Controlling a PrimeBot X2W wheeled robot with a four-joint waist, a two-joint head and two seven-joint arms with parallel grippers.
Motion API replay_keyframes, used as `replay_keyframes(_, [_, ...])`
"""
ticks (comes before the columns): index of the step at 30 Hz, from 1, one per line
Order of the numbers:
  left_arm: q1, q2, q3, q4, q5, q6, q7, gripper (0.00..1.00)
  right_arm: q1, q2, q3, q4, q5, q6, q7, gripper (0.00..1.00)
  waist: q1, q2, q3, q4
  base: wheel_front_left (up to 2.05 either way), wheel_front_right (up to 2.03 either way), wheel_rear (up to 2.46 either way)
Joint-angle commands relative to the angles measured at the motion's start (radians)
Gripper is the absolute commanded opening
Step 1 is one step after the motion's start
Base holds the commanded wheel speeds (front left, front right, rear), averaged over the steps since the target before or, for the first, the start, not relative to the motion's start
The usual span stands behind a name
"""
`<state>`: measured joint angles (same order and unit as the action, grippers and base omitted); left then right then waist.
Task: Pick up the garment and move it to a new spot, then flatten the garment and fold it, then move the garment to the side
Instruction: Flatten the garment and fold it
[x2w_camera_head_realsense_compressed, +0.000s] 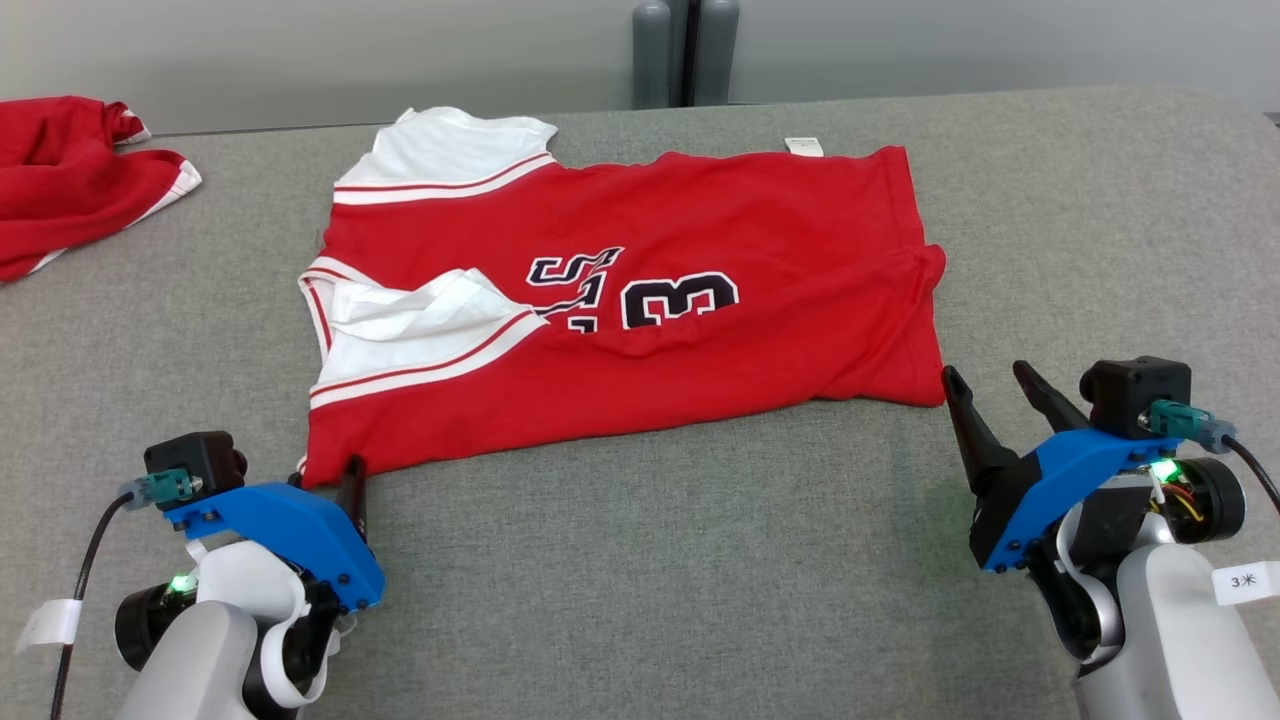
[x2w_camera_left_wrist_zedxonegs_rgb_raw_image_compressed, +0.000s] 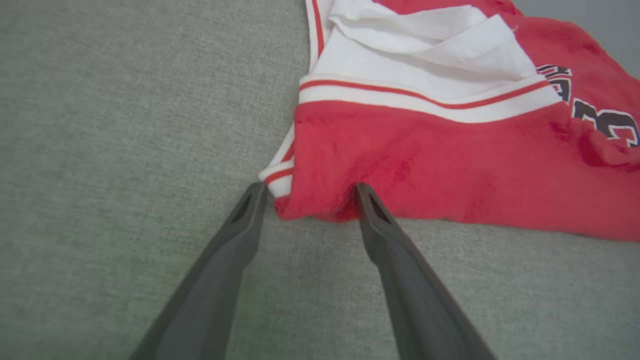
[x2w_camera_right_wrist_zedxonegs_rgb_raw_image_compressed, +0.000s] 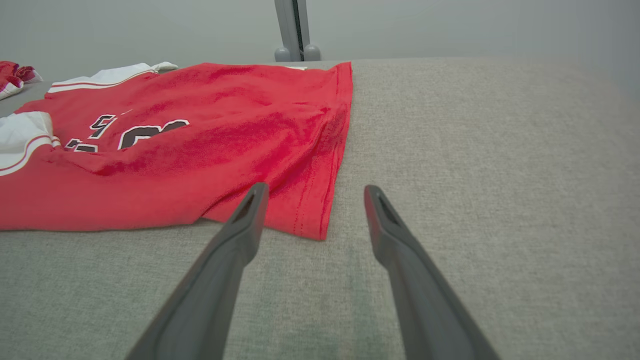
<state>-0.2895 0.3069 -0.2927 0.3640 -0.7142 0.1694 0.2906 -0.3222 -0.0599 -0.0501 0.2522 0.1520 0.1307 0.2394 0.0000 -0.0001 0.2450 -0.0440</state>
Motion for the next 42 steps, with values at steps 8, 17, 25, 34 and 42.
replay_keyframes(8, [-0.033, -0.013, 0.009, -0.008, -0.005, -0.010, -0.052, 0.00, -0.068, 0.010, -0.036, 0.136, 0.006, 0.000, 0.008, 1.00, 0.0000, 0.0001, 0.020, 0.017, 0.00, 0.00, 0.00])
replay_keyframes(17, [-0.053, -0.026, -0.004, -0.032, 0.003, -0.027, -0.082, 0.00, -0.179, 0.008, -0.042, 0.370, 0.047, 0.000, -0.012, 1.00, 0.0000, 0.0001, 0.030, 0.053, 0.00, 0.00, 0.00])
replay_keyframes(25, [-0.053, -0.032, 0.002, -0.040, 0.000, -0.036, -0.124, 0.00, -0.250, 0.008, -0.044, 0.492, 0.066, 0.000, -0.083, 0.00, 0.0000, 0.0001, 0.015, 0.059, 0.00, 0.00, 0.00])
replay_keyframes(34, [0.017, 0.012, 0.000, -0.172, 0.017, -0.027, -0.130, 0.00, -0.164, -0.023, -0.048, 0.351, 0.122, 0.000, -0.072, 0.00, 0.0000, 0.0001, -0.028, 0.048, 0.00, 0.00, 0.00])
replay_keyframes(42, [0.214, 0.064, -0.018, -0.397, 0.014, 0.035, -0.063, 0.00, 0.107, -0.050, -0.064, 0.031, 0.196, 0.000, 0.041, 0.00, 0.0000, 0.0001, -0.051, 0.043, 0.00, 0.00, 0.00])
